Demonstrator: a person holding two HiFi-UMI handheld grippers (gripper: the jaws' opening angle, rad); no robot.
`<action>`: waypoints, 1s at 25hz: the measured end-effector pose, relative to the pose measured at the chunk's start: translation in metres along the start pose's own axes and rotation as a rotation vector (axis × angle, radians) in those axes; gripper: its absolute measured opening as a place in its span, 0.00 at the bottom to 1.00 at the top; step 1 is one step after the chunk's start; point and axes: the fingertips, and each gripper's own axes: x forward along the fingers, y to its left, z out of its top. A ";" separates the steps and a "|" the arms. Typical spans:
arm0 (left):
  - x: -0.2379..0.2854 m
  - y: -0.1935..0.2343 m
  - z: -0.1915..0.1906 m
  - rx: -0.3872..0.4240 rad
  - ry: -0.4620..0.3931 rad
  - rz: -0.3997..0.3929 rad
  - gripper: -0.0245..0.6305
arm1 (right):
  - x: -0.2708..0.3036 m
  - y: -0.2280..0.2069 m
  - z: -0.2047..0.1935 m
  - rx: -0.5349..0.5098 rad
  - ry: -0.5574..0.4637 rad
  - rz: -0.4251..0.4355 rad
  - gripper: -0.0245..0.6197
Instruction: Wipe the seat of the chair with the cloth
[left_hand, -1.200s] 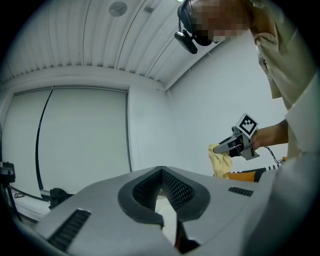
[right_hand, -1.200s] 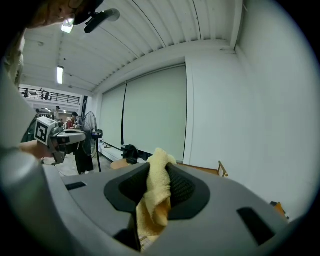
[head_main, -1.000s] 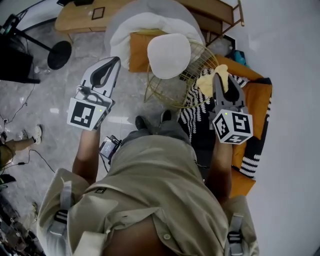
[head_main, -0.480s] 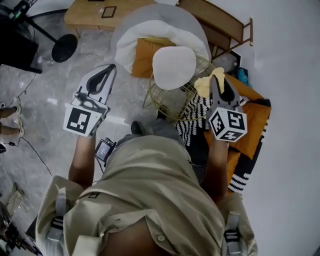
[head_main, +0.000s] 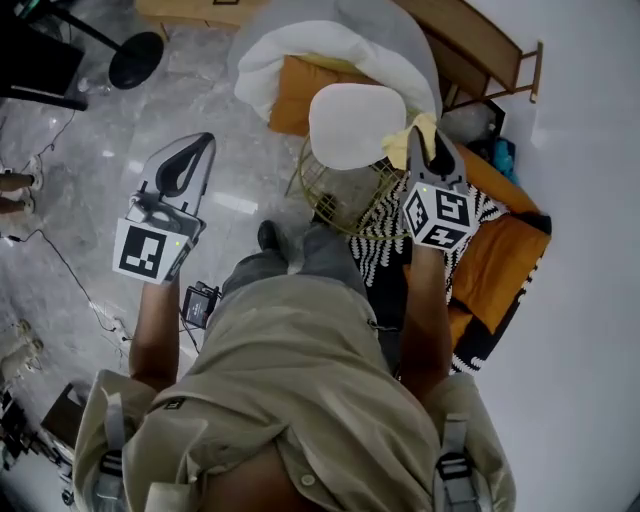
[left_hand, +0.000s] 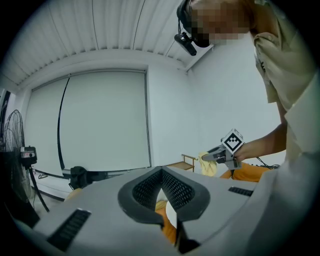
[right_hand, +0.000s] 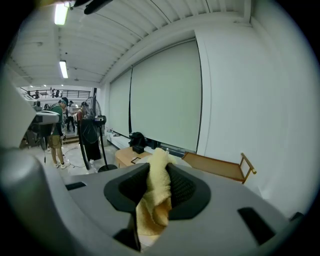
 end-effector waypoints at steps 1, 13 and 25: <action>0.006 0.000 -0.004 0.000 0.009 0.004 0.06 | 0.014 -0.005 -0.010 0.001 0.010 0.004 0.22; 0.046 -0.022 -0.092 -0.069 0.198 0.037 0.06 | 0.165 -0.079 -0.150 0.014 0.138 -0.080 0.23; 0.061 -0.011 -0.154 -0.141 0.272 0.042 0.06 | 0.252 0.073 -0.230 -0.140 0.224 0.133 0.24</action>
